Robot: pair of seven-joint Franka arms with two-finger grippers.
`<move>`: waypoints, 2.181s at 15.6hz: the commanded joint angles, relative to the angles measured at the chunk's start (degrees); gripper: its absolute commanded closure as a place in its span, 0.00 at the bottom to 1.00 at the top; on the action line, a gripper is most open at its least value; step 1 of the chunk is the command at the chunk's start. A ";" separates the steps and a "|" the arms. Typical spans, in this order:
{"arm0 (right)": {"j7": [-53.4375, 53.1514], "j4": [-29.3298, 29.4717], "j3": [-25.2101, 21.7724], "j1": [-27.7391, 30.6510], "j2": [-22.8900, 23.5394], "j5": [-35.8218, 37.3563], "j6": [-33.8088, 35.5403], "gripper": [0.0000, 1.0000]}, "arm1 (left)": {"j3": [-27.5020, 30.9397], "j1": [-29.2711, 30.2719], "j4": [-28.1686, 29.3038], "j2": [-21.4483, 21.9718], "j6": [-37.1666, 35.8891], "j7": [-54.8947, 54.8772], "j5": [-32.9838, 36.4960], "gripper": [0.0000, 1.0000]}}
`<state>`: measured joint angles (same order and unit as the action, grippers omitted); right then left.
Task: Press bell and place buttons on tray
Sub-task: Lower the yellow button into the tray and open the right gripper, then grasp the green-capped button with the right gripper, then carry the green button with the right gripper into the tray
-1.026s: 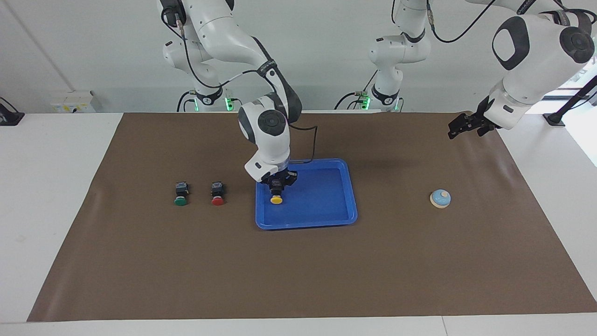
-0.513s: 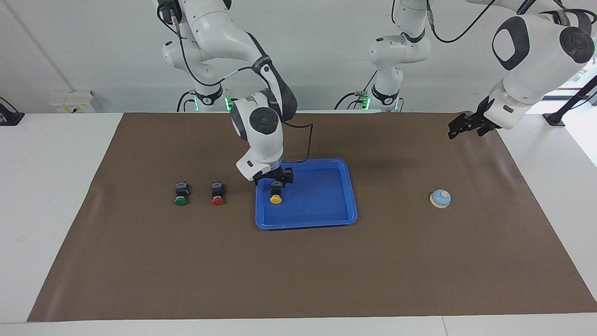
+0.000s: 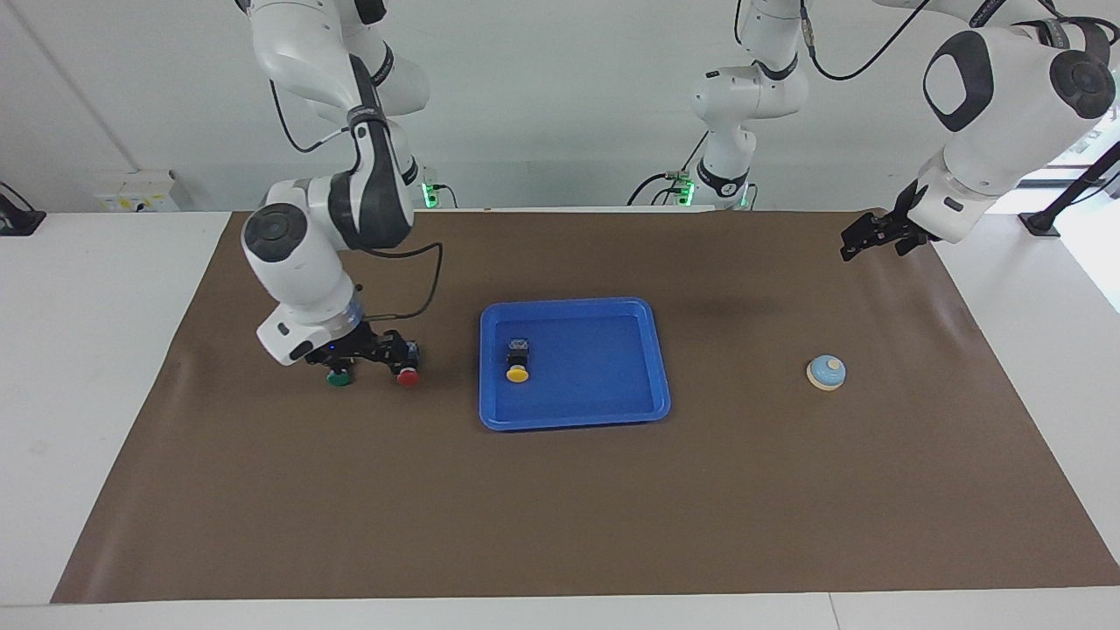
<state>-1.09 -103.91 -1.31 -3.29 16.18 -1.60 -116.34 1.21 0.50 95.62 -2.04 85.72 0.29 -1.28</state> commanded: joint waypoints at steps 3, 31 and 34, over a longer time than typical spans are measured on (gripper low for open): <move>9.25 -7.78 0.87 6.10 -3.43 -0.16 -1.70 0.00 | 0.19 -0.24 1.58 1.60 0.42 -0.20 0.04 0.00; 4.54 -7.65 2.19 -1.16 -5.11 -0.68 -3.83 1.00 | 0.19 -0.24 1.58 1.60 0.42 -0.20 -0.04 0.00; -8.88 -4.64 2.19 -11.00 -4.14 -0.69 -3.72 1.00 | 0.19 -0.24 1.58 1.60 0.42 -0.20 0.04 0.00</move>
<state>-2.13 -111.08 0.76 -8.32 10.47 -1.95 -120.56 1.22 0.50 95.62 -2.04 85.72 0.29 -1.28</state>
